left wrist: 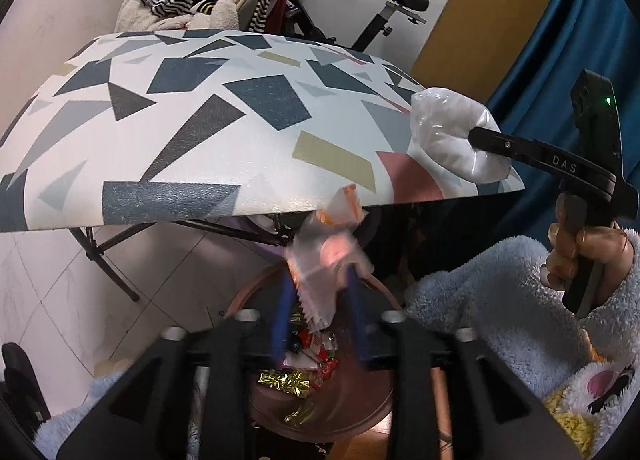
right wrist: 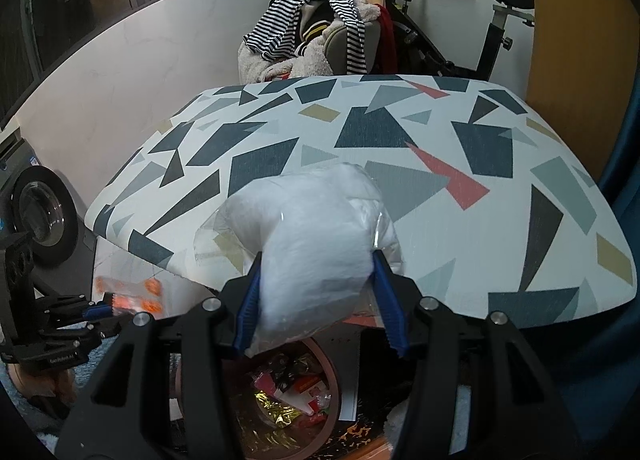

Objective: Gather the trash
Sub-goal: 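Drop the candy wrapper and white bag into the bin with both tools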

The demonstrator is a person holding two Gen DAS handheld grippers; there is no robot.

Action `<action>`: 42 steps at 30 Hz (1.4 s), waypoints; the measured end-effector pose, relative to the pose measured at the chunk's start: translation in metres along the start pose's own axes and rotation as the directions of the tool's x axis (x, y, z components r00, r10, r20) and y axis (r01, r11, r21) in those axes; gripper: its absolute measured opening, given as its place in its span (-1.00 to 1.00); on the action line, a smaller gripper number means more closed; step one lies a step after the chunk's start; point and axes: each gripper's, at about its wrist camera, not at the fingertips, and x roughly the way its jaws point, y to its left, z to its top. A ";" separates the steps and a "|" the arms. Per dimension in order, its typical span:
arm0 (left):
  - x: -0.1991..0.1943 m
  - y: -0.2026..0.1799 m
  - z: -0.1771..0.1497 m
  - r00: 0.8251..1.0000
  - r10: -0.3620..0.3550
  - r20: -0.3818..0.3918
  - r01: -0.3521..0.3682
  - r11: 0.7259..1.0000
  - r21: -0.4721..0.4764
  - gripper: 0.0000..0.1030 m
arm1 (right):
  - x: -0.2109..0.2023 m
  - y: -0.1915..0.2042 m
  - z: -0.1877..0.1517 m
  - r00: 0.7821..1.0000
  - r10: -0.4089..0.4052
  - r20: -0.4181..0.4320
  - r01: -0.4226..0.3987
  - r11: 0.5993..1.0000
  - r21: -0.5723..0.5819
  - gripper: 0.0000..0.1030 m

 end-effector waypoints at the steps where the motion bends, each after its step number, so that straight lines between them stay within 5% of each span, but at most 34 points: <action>1: 0.000 -0.002 0.000 1.000 0.000 0.005 0.000 1.000 0.007 -0.10 | 0.000 0.000 0.000 1.000 0.004 -0.001 -0.004 1.000 0.005 0.02; 15: -0.047 0.010 0.026 0.982 0.111 0.156 -0.103 0.993 -0.059 0.79 | -0.004 0.018 -0.014 0.997 0.062 -0.042 -0.064 0.997 -0.037 0.03; 21: -0.059 0.023 0.031 0.965 0.192 0.181 -0.185 0.981 -0.057 0.84 | 0.004 0.051 -0.029 0.985 0.126 -0.122 -0.142 0.980 -0.142 0.04; 30: -0.062 0.030 0.023 0.949 0.266 0.171 -0.258 0.964 -0.065 0.89 | 0.051 0.108 -0.072 0.915 0.207 -0.346 -0.299 0.924 -0.237 0.07; 42: -0.058 0.029 0.021 0.955 0.253 0.154 -0.244 0.967 -0.072 0.89 | 0.139 0.097 -0.120 0.868 0.017 -0.497 -0.176 0.945 -0.276 0.17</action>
